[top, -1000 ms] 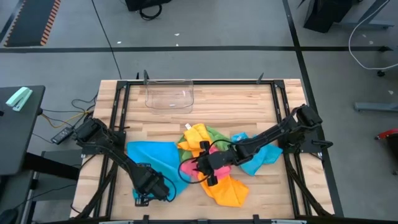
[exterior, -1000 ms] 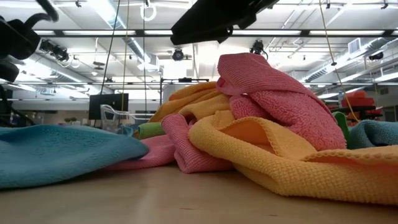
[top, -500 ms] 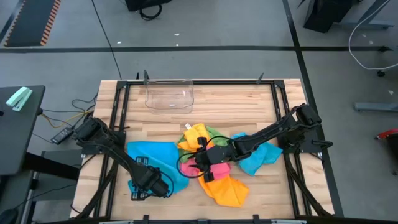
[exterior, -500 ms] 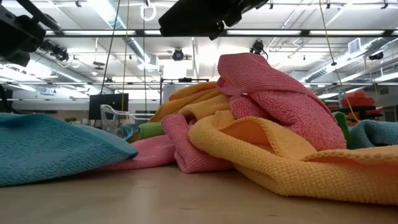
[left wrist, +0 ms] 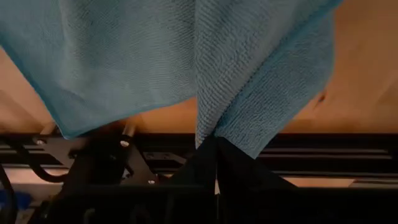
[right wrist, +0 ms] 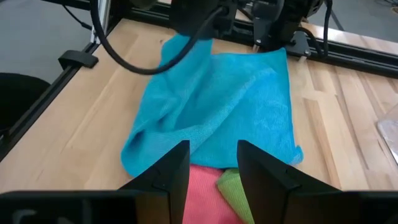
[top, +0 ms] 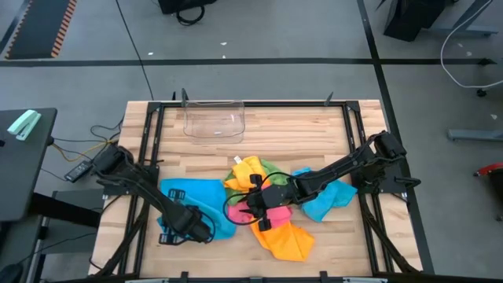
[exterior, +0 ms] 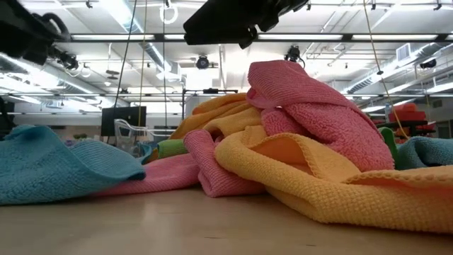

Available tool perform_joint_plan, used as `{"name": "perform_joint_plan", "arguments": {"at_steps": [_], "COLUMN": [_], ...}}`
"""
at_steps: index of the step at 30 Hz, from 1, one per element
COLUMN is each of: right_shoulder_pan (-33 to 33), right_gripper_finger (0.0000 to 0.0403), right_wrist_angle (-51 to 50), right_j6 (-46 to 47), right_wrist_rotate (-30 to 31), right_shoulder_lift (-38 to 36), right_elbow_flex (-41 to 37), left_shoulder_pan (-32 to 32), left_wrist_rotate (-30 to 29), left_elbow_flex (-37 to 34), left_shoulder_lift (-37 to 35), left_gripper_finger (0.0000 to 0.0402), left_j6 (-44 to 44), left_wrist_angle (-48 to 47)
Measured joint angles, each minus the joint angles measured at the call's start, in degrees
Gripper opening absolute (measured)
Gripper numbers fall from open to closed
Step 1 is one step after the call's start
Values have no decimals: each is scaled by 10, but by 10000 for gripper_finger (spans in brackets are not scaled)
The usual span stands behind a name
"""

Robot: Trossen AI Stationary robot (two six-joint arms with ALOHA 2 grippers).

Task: Fold microfiber towels
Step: Fold the left blue microfiber towel

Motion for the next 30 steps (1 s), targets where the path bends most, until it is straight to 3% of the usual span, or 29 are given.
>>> {"name": "perform_joint_plan", "arguments": {"at_steps": [6, 13, 23, 30], "right_shoulder_pan": [0, 0, 2, 3], "right_gripper_finger": [143, 143, 143, 143], "right_wrist_angle": [0, 1, 1, 1], "right_j6": [0, 0, 0, -2], "right_wrist_rotate": [0, 0, 0, 0], "right_shoulder_lift": [0, 0, 0, 0], "right_elbow_flex": [0, 0, 0, 0], "left_shoulder_pan": [18, 48, 114, 148], "left_wrist_rotate": [-40, -156, -159, -159], "left_elbow_flex": [0, -1, -66, -98], "left_shoulder_lift": [-11, -10, -9, -9], "left_gripper_finger": [10, 22, 6, 28], "left_j6": [9, 29, 71, 108], "left_wrist_angle": [-21, -34, -11, -1]}}
